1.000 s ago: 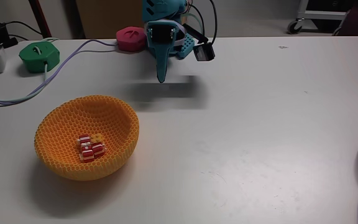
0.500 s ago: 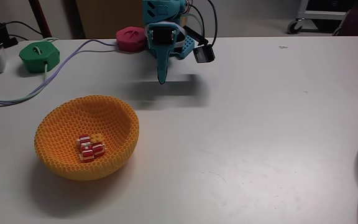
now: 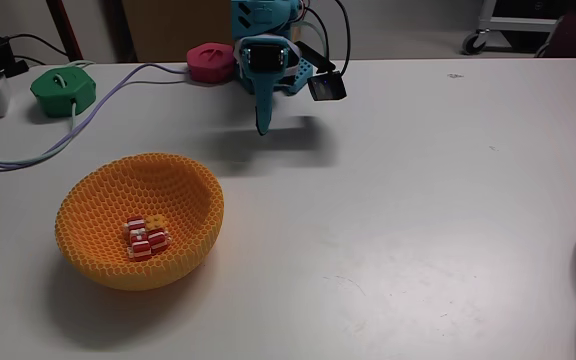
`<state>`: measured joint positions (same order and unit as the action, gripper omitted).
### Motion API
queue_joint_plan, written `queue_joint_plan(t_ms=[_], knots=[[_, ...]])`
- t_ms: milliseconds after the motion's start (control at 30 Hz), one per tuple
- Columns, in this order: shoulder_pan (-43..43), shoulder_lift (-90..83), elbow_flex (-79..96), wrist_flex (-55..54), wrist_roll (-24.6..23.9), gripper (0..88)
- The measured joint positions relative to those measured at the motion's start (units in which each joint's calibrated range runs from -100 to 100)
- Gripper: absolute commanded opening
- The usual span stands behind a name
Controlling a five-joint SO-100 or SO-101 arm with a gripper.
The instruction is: Place cube pieces into the yellow basket
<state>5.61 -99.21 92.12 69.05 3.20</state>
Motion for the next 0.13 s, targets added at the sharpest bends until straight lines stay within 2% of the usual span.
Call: queue_joint_plan(t_ms=[133], knots=[[-0.2,0.0,0.0,0.0,0.1,0.0]])
